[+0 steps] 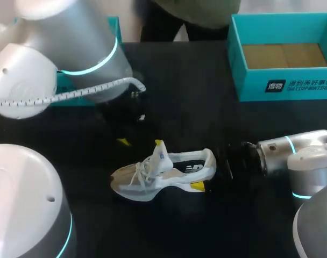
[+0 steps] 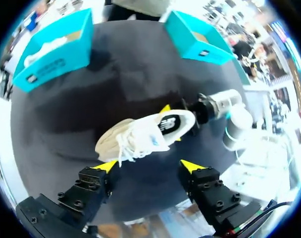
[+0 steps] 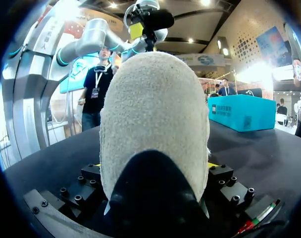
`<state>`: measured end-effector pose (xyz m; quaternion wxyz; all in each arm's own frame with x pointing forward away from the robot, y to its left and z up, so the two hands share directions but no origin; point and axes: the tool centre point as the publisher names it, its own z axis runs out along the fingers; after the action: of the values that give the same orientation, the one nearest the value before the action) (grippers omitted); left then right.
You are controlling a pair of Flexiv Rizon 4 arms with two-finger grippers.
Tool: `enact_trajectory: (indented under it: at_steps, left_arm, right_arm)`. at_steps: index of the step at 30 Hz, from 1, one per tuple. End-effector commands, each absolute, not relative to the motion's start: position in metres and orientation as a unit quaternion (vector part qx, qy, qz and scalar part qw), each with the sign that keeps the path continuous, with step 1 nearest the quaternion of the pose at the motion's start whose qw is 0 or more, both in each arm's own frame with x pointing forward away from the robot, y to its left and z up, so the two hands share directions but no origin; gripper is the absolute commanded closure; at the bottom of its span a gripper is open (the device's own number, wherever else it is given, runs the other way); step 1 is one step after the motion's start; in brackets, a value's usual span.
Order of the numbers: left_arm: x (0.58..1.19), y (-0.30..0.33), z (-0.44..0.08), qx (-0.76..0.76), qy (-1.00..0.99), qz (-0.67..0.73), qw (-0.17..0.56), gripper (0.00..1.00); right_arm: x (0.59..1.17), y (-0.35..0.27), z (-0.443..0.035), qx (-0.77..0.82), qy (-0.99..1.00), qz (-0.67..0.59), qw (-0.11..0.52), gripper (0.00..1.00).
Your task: Take the shoe out of the shoebox, open the shoe tongue, remove and reinsert the insole, then place the shoe into the shoebox
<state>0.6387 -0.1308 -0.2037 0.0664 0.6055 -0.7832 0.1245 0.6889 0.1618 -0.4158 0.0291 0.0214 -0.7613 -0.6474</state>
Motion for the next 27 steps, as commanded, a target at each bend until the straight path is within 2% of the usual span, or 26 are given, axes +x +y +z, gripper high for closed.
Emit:
enact_trajectory:
  at_steps: [1, 3, 5, 15, 27]
  left_arm:
    - [0.656, -0.159, -0.194, 0.559, -0.819, 0.1, 0.08, 0.53]
    - [0.659, -0.164, -0.188, 0.518, -0.846, 0.097, 0.08, 0.64]
    - [0.66, -0.166, -0.182, 0.488, -0.863, 0.104, 0.075, 1.0]
    - [0.676, -0.185, -0.165, 0.277, -0.955, 0.075, 0.078, 1.0]
    - [0.676, -0.185, -0.165, 0.277, -0.955, 0.075, 0.078, 1.0]
  right_arm:
    - [0.69, 0.163, -0.416, 0.021, -0.762, -0.646, 0.029, 1.0]
    - [0.69, 0.163, -0.416, 0.021, -0.762, -0.646, 0.029, 1.0]
    - [0.69, 0.163, -0.416, 0.021, -0.762, -0.646, 0.029, 1.0]
    - [0.69, 0.163, -0.416, 0.021, -0.762, -0.646, 0.029, 1.0]
    - [0.69, 0.163, -0.416, 0.021, -0.762, -0.646, 0.029, 1.0]
